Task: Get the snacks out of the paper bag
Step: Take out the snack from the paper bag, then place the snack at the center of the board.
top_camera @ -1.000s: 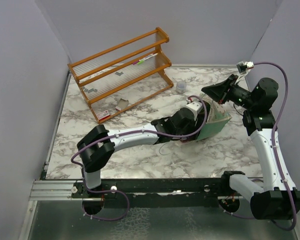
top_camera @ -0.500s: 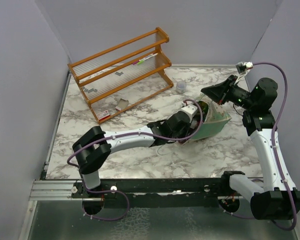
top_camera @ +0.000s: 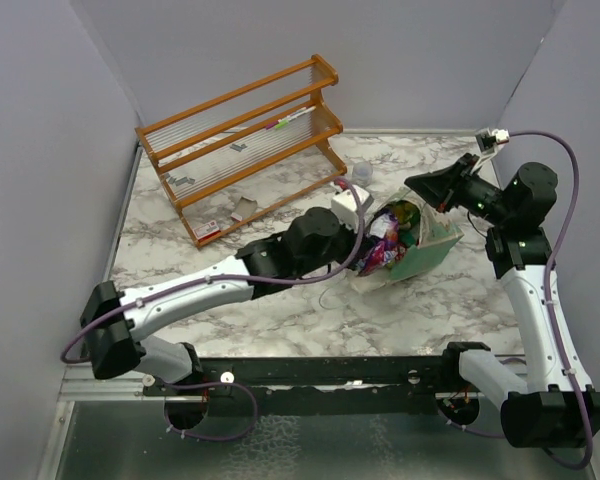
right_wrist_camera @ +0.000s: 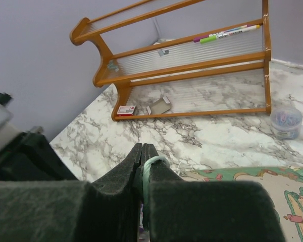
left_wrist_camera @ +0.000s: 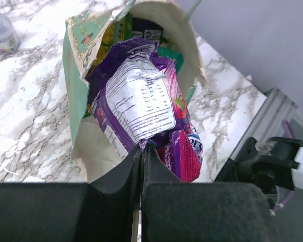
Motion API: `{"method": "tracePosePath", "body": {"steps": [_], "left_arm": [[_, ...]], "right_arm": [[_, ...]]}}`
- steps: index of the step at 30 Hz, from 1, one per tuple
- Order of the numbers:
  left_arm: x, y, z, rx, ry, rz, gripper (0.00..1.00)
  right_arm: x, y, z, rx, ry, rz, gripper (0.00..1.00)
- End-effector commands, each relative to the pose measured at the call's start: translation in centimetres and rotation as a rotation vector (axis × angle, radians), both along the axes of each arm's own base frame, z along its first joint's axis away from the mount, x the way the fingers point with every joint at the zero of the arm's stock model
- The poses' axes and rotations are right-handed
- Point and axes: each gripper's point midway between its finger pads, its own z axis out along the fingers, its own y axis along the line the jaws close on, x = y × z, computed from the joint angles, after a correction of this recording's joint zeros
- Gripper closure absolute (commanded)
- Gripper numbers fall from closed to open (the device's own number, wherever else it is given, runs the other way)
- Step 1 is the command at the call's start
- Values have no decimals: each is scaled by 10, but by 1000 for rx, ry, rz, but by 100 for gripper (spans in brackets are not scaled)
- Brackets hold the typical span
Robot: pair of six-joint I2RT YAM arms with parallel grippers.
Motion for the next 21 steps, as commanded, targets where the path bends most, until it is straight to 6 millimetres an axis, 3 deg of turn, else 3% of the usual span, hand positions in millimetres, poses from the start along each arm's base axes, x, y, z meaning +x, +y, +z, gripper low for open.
{"method": "tracePosePath", "body": {"steps": [1,6,9,13,17,21], "left_arm": [[-17,27,63,-136,-130,-41,100],[-6,93,96,-94,-266,138,100],[2,131,87,-36,-292,271,100],[17,177,22,191,-232,484,100],[28,220,-49,552,-151,666,100],[44,255,-96,760,-62,786,100]], "right_arm": [[5,-6,10,-22,-73,-55,97],[7,-5,15,-25,-70,-50,98],[4,-4,13,-22,-70,-46,98],[5,-3,12,-22,-56,-38,98],[8,-4,19,-22,-77,-41,98],[8,-2,18,-25,-74,-29,98]]}}
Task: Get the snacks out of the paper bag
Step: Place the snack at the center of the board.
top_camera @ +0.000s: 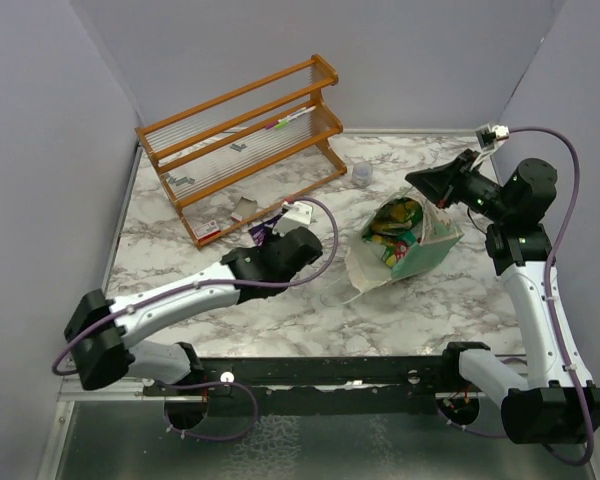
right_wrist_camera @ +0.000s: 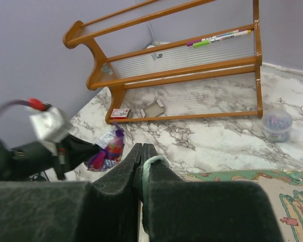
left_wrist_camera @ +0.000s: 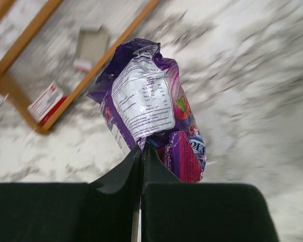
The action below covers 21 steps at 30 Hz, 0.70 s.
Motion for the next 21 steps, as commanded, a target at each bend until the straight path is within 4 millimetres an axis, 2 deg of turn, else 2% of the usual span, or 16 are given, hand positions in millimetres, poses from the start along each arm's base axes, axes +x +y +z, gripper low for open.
{"method": "tracePosePath", "body": {"steps": [1,4,8,11,14,15,17,19,21], "left_arm": [[12,70,-52,265,89,242,100],[20,72,-84,213,166,253,100],[23,73,-108,191,228,291,100],[21,69,-125,190,283,277,86],[19,66,-129,166,333,268,60],[18,64,-125,144,337,263,50],[19,55,-105,56,303,225,40],[20,37,-74,-77,249,142,37],[15,4,-33,-275,197,-21,34]], "right_arm": [[1,0,16,-9,-59,-4,98],[-2,0,14,-4,-50,-6,98],[-6,1,21,4,-63,2,98],[-5,1,20,5,-69,-2,98],[-6,1,18,4,-61,2,98],[-7,1,18,3,-63,2,98],[-8,1,18,1,-60,2,98],[-9,2,18,2,-61,7,98],[-9,3,19,4,-61,12,98]]}}
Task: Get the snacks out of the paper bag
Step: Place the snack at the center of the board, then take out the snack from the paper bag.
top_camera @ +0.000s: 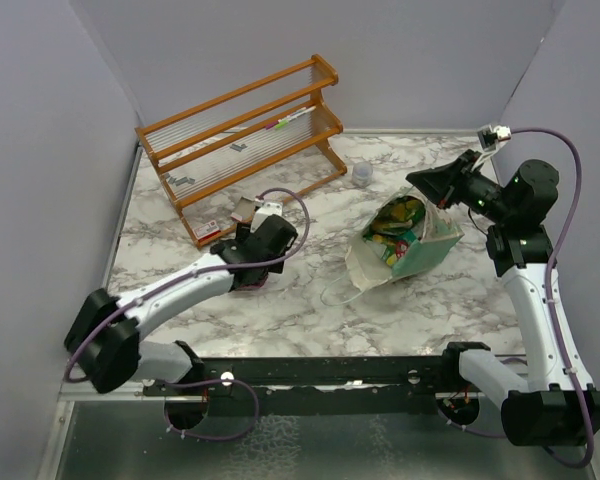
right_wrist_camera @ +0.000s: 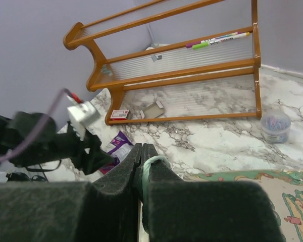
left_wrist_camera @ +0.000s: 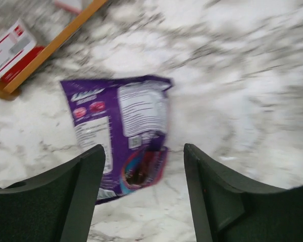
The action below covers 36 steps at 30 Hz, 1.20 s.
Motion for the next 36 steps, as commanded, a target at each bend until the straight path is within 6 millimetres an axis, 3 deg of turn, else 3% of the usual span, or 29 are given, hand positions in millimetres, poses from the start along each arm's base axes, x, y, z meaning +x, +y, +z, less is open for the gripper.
{"method": "tracePosePath", "body": {"steps": [1,4,7,10,13,16,22,30,36], "left_arm": [[-5,-77,100,-503,-188,-290,30],[-35,-119,162,-733,-338,-621,24],[-56,-140,191,-800,-444,-807,22],[-85,-170,195,-741,-508,-1046,22],[-118,-205,181,-572,-586,-1305,23],[-126,-235,161,-307,-635,-1510,29],[-80,-273,141,35,-720,-1588,34],[-40,-296,127,6,-730,-1710,39],[-23,-316,113,-15,-756,-1758,51]], "right_arm": [[-7,2,16,4,-53,11,98],[-6,2,18,2,-64,5,98],[-7,2,18,4,-64,9,98],[-10,3,16,4,-63,16,98],[-12,4,16,6,-62,18,98],[-13,5,19,11,-67,25,98],[-17,5,22,11,-81,22,98],[-20,6,22,10,-85,15,98],[-20,9,21,5,-86,19,98]]}}
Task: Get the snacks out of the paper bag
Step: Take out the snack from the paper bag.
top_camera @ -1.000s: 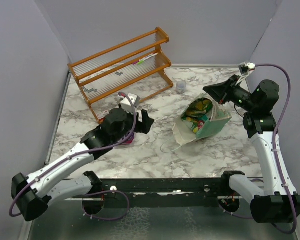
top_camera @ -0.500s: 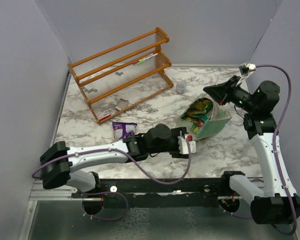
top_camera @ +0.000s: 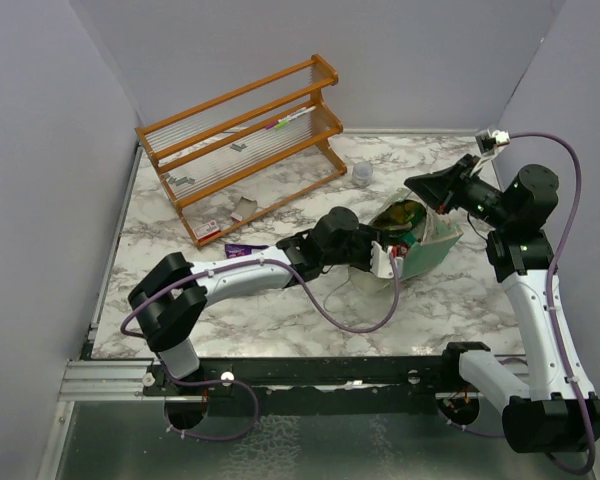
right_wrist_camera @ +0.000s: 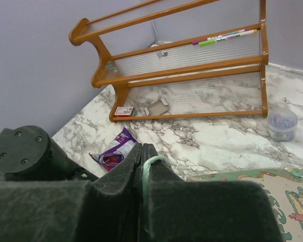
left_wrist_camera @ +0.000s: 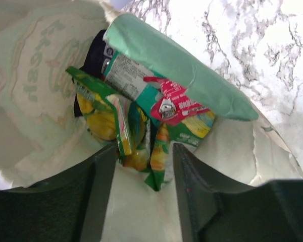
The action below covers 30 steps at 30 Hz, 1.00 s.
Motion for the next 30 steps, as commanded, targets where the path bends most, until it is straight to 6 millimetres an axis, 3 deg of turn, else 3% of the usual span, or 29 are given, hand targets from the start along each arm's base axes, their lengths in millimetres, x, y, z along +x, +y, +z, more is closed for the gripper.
{"method": "tracePosePath", "body": {"steps": [1,2,3,11,19,27,30], "left_arm": [[-2,-28,3,-40,-54,-127,58],[0,-30,0,-34,-60,-127,66],[2,-33,-1,-38,-67,-125,68],[41,-39,-16,9,-122,12,52],[78,-43,-34,62,-133,123,45],[95,-48,-63,139,-124,155,46],[96,-45,-65,150,-127,167,56]], "right_arm": [[-7,2,21,1,-90,-1,98],[-7,2,22,1,-91,-2,98],[-7,2,23,0,-92,-2,98],[-6,2,23,-2,-89,-3,98],[-6,3,26,-2,-94,3,98],[-7,2,31,-3,-100,-1,98],[-7,2,32,-5,-103,-4,98]]}}
